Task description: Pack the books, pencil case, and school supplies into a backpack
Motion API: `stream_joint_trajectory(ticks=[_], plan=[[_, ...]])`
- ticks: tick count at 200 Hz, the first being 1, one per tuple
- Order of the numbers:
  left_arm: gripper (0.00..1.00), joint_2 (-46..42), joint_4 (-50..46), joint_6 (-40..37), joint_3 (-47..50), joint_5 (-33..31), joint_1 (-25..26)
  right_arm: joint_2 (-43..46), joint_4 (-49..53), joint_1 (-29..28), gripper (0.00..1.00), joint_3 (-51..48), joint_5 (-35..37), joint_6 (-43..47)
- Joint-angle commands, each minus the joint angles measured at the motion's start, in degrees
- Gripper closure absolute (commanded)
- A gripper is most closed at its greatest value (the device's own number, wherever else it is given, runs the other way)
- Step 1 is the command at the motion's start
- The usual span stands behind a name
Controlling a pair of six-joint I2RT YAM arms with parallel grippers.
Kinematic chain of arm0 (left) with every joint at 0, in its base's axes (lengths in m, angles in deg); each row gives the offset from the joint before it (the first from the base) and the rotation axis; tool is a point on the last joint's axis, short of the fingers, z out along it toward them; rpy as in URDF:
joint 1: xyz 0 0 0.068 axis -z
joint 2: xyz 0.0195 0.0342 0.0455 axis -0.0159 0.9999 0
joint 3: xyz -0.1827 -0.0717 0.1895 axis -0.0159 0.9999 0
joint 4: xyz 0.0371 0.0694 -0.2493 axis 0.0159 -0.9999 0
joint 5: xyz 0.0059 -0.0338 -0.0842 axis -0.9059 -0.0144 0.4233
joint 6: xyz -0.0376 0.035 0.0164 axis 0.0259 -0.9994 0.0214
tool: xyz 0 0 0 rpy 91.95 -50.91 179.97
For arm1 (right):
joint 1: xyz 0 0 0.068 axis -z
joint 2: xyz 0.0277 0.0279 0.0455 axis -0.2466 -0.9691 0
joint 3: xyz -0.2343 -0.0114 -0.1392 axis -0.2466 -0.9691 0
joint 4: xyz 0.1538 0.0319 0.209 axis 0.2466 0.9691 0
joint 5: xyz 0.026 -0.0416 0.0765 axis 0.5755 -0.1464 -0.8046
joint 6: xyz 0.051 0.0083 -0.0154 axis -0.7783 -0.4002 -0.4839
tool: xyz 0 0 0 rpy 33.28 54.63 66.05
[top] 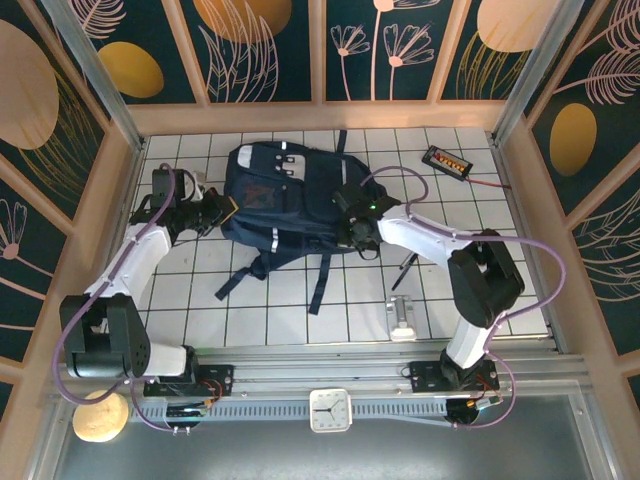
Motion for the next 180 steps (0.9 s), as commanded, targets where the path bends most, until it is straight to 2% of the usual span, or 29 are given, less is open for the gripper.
stream_joint_trajectory(ticks=[1, 19, 42, 48, 57, 68, 77, 96, 104, 117, 140, 159, 180], plan=[[1.00, 1.98, 0.70, -5.23, -2.39, -3.70, -3.86, 2.07, 4.90, 1.97, 1.00, -0.59, 2.22, 5.40], [1.00, 5.47, 0.94, -6.64, -4.48, -3.46, -5.09, 1.47, 4.95, 1.91, 1.00, 1.23, 0.52, 6.55], [1.00, 10.28, 5.30, -6.50, -7.33, 2.03, -5.48, -0.12, 3.99, 0.12, 1.00, 4.92, -3.55, 6.06], [0.89, 11.08, 6.26, -5.62, -7.79, 3.99, -5.48, -0.89, 3.69, -0.49, 1.00, 6.12, -5.57, 5.51], [0.65, 11.06, 7.52, -4.12, -7.48, 5.80, -5.39, -1.86, 3.24, -1.42, 1.00, 7.83, -7.54, 4.45], [0.49, 8.84, 9.55, -1.72, -4.77, 6.96, -5.37, -2.89, 2.26, -2.30, 1.00, 9.32, -9.99, 2.92], [0.30, 6.36, 10.33, 0.17, -1.73, 7.33, -5.38, -3.45, 0.88, -2.78, 1.00, 9.83, -12.21, 1.70], [0.16, -1.32, 12.69, 6.79, 7.10, 8.18, -5.38, -4.55, -0.95, -3.36, 1.00, 10.82, -15.29, 0.21], [0.02, -4.80, 14.57, 11.64, 11.29, 8.81, -5.30, -5.17, -0.87, -3.59, 1.00, 11.47, -15.90, 0.27], [0.01, -7.37, 18.13, 19.20, 16.55, 11.36, -3.94, -5.99, -0.46, -4.26, 1.00, 12.75, -16.22, 0.85], [0.01, -9.34, 27.33, 32.27, 20.88, 10.39, 3.20, -7.43, 0.05, -5.41, 1.00, 14.60, -17.33, 1.71], [0.01, -10.74, 25.47, 33.97, 17.08, 4.35, 5.30, -8.01, -0.07, -6.07, 1.00, 15.26, -17.80, 1.73], [0.01, -7.40, 26.20, 35.40, 15.09, 4.49, 6.04, -7.98, -0.50, -6.49, 1.00, 15.48, -18.07, 1.38]])
